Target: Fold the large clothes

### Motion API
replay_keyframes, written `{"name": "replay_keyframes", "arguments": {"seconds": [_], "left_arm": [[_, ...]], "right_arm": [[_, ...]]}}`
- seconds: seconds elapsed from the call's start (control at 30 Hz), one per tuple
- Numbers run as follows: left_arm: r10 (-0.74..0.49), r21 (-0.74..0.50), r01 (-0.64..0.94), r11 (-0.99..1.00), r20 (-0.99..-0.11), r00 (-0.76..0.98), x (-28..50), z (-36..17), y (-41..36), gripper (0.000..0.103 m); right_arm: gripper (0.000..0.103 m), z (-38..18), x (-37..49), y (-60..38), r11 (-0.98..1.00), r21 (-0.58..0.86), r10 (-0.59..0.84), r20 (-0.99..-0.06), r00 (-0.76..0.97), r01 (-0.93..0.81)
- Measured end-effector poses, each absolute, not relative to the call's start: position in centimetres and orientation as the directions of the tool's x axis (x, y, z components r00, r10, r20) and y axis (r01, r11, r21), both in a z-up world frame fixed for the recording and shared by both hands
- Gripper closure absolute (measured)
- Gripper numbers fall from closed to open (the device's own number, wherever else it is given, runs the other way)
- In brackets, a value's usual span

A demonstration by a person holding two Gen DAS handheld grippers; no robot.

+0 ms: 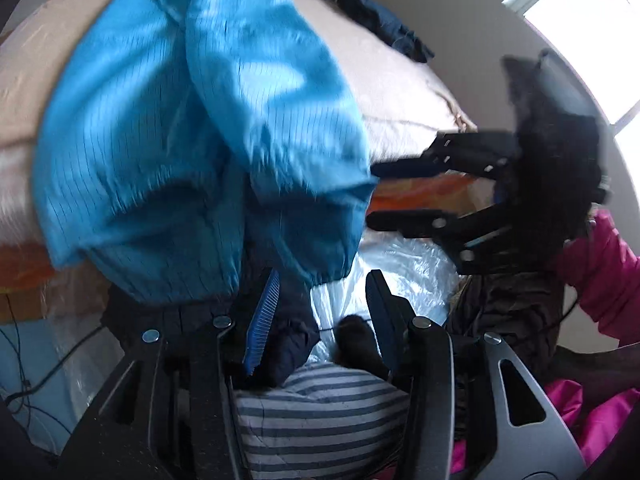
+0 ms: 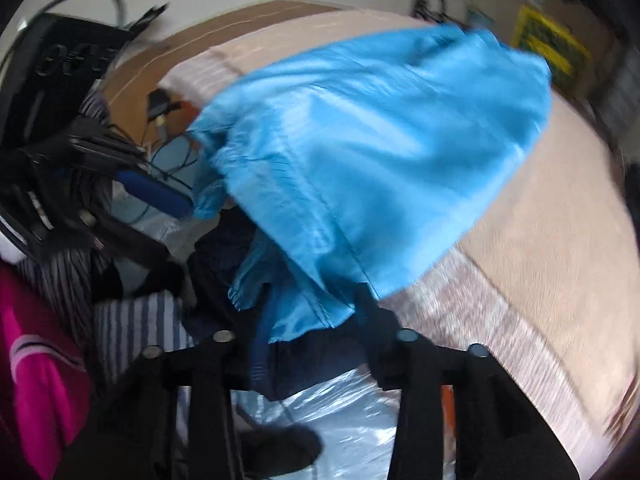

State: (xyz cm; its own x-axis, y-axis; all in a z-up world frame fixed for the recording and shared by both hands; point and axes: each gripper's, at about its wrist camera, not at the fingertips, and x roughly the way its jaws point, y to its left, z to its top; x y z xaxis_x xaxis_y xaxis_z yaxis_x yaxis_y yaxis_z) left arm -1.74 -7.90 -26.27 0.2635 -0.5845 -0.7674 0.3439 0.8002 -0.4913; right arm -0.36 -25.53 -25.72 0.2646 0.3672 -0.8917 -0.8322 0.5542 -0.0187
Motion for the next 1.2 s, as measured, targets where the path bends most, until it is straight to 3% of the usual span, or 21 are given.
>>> {"name": "replay_keyframes", "arguments": {"seconds": [0.17, 0.33, 0.4, 0.53, 0.67, 0.8, 0.87, 1.0, 1.2], "left_arm": [[-0.582, -0.509, 0.300, 0.807, -0.772, 0.257, -1.5, -27.3, -7.5, 0.058], [-0.575, -0.505, 0.286, 0.814, -0.768, 0.281, -0.9, -26.7, -7.4, 0.058], [-0.575, -0.505, 0.284, 0.815, -0.765, 0.290, -0.7, -26.7, -7.2, 0.058], [-0.589, -0.523, 0.276, 0.806, -0.751, 0.299, -0.8, -26.6, -5.7, 0.058], [-0.605, -0.540, 0.275, 0.795, -0.733, 0.311, -1.0, -26.4, -5.3, 0.058], [-0.610, -0.534, 0.297, 0.792, -0.722, 0.328, -1.4, -25.8, -5.2, 0.058], [-0.614, -0.538, 0.298, 0.789, -0.712, 0.341, -1.4, -25.3, -4.9, 0.058], [-0.630, -0.559, 0.291, 0.776, -0.692, 0.352, -1.4, -24.9, -4.0, 0.058], [-0.632, -0.549, 0.315, 0.774, -0.691, 0.351, -1.8, -23.8, -2.6, 0.058]], "right_arm": [[0.063, -27.4, -1.3, -24.2, 0.451, -0.163, 0.271, -0.912, 0.309, -0.878], [0.097, -28.2, -1.4, -23.7, 0.382, -0.236, 0.222, -0.915, 0.337, -0.893], [0.100, -28.0, -1.6, -23.5, 0.350, -0.275, 0.198, -0.913, 0.358, -0.895], [0.102, -25.1, -1.5, -23.5, 0.406, -0.251, 0.255, -0.892, 0.372, -0.879], [0.103, -20.0, 0.2, -24.3, 0.596, -0.226, 0.332, -0.805, 0.492, -0.771], [0.103, -17.7, 0.4, -25.3, 0.746, -0.312, 0.231, -0.708, 0.668, -0.589], [0.103, -18.2, -0.1, -26.4, 0.832, -0.250, 0.186, -0.715, 0.674, -0.495], [0.103, -21.8, -1.5, -29.0, 0.955, -0.033, 0.144, -0.819, 0.556, -0.296], [0.103, -27.8, -3.0, -28.9, 0.962, 0.211, 0.257, -0.915, 0.311, -0.173]]}}
